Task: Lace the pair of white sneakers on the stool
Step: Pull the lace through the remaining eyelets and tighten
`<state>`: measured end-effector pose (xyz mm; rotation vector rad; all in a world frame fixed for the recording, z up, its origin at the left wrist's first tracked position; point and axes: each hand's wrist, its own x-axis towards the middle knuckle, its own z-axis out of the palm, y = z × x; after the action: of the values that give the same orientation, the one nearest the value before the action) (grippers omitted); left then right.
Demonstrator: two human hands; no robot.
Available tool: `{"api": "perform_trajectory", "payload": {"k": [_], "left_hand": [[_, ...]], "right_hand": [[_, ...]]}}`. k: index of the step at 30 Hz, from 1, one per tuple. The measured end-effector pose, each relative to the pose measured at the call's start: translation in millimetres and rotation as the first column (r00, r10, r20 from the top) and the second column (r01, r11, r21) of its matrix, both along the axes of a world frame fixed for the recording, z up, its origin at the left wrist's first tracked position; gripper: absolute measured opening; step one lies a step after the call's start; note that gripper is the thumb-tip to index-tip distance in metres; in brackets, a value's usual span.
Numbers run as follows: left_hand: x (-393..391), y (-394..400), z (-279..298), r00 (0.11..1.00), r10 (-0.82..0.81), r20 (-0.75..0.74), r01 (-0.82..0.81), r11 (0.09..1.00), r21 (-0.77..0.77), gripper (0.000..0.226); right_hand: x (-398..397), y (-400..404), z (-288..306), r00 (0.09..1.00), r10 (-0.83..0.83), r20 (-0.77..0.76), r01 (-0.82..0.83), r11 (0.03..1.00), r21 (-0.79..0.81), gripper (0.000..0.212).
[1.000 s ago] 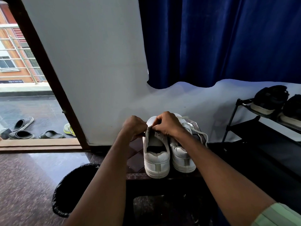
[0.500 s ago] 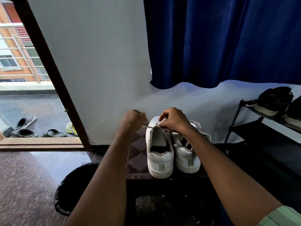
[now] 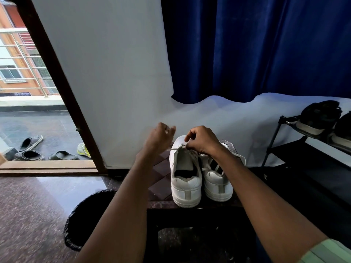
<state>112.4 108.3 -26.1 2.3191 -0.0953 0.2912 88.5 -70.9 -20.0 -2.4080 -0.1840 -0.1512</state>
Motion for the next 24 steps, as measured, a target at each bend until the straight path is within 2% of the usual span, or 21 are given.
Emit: {"api": "perform_trajectory", "payload": {"k": [1,3,5,6,8,9,10,11,12,13,14,15,16,17,19,21,22,24], "left_hand": [[0.7,0.1,-6.9,0.999,0.009,-0.049,-0.001,0.988,0.156,0.046],[1.7,1.1,-19.5,0.983,0.022,-0.181,0.044,0.935,0.353,0.054],[-1.5,-1.6,-16.2,0.97,0.068,-0.234,0.028,0.923,0.384,0.054],[-1.2,-4.7,-11.1,0.974,0.047,-0.22,0.02,0.955,0.294,0.052],[-4.1,-8.1,0.6,0.992,-0.019,-0.128,0.01,0.998,-0.066,0.05],[-6.7,-7.9,6.4,0.995,-0.046,-0.088,0.018,0.956,-0.294,0.048],[-10.0,-6.8,12.2,0.995,-0.081,-0.066,0.039,0.876,-0.481,0.047],[-12.5,-5.6,15.8,0.99,-0.122,-0.063,0.059,0.793,-0.606,0.048],[-14.1,-4.6,17.2,0.984,-0.164,-0.074,0.073,0.739,-0.67,0.047],[-11.8,-4.2,15.7,0.982,-0.171,-0.085,0.075,0.754,-0.652,0.047],[-7.1,-3.9,12.3,0.988,-0.129,-0.088,0.065,0.85,-0.523,0.048],[-2.9,-2.5,6.5,0.995,-0.062,-0.077,0.039,0.961,-0.274,0.05],[0.4,-0.6,0.1,0.998,0.001,-0.063,-0.001,1.0,-0.003,0.053],[0.2,0.7,-7.0,0.996,0.038,-0.08,-0.024,0.984,0.179,0.054],[-4.1,1.2,-14.8,0.983,0.072,-0.169,-0.015,0.949,0.315,0.057],[-7.0,-1.3,-10.4,0.973,0.082,-0.215,-0.012,0.951,0.309,0.057],[-8.2,-3.0,-4.3,0.976,0.061,-0.207,-0.016,0.977,0.214,0.054],[-10.2,-5.4,7.9,0.989,0.011,-0.149,-0.036,0.985,-0.17,0.045]], "right_hand": [[0.7,-0.8,-0.1,1.0,0.009,0.001,-0.009,1.0,0.015,0.015],[1.6,-3.1,-0.6,1.0,0.03,-0.001,-0.03,0.997,0.065,0.021],[2.0,-6.3,-0.5,0.999,0.047,-0.014,-0.044,0.991,0.126,0.029],[2.6,-8.2,-0.5,0.999,0.048,-0.025,-0.044,0.987,0.152,0.031],[4.3,-11.1,-0.5,0.997,0.056,-0.049,-0.046,0.981,0.188,0.034],[4.4,-11.4,-0.4,0.996,0.064,-0.064,-0.051,0.981,0.19,0.034],[4.1,-10.8,-0.4,0.995,0.073,-0.073,-0.059,0.982,0.181,0.033],[3.9,-9.8,-1.0,0.994,0.08,-0.077,-0.066,0.984,0.164,0.031],[3.8,-8.6,-1.7,0.993,0.084,-0.079,-0.072,0.986,0.148,0.029],[3.3,-6.8,-1.9,0.993,0.087,-0.083,-0.075,0.988,0.134,0.028],[3.0,-5.3,-1.8,0.993,0.089,-0.082,-0.079,0.99,0.119,0.026],[3.1,-4.0,-1.8,0.993,0.09,-0.077,-0.082,0.992,0.1,0.025],[3.3,-3.0,-1.7,0.994,0.087,-0.071,-0.082,0.993,0.081,0.023],[3.4,-2.8,-1.5,0.995,0.08,-0.066,-0.076,0.995,0.064,0.022],[3.0,-3.3,-1.1,0.996,0.063,-0.06,-0.061,0.997,0.039,0.024],[3.0,-4.4,-1.0,0.998,0.051,-0.048,-0.05,0.999,0.016,0.026],[3.1,-5.3,-1.0,0.998,0.046,-0.041,-0.046,0.999,0.009,0.028],[3.9,-7.0,-0.4,0.998,0.05,-0.04,-0.049,0.999,0.008,0.032]]}}
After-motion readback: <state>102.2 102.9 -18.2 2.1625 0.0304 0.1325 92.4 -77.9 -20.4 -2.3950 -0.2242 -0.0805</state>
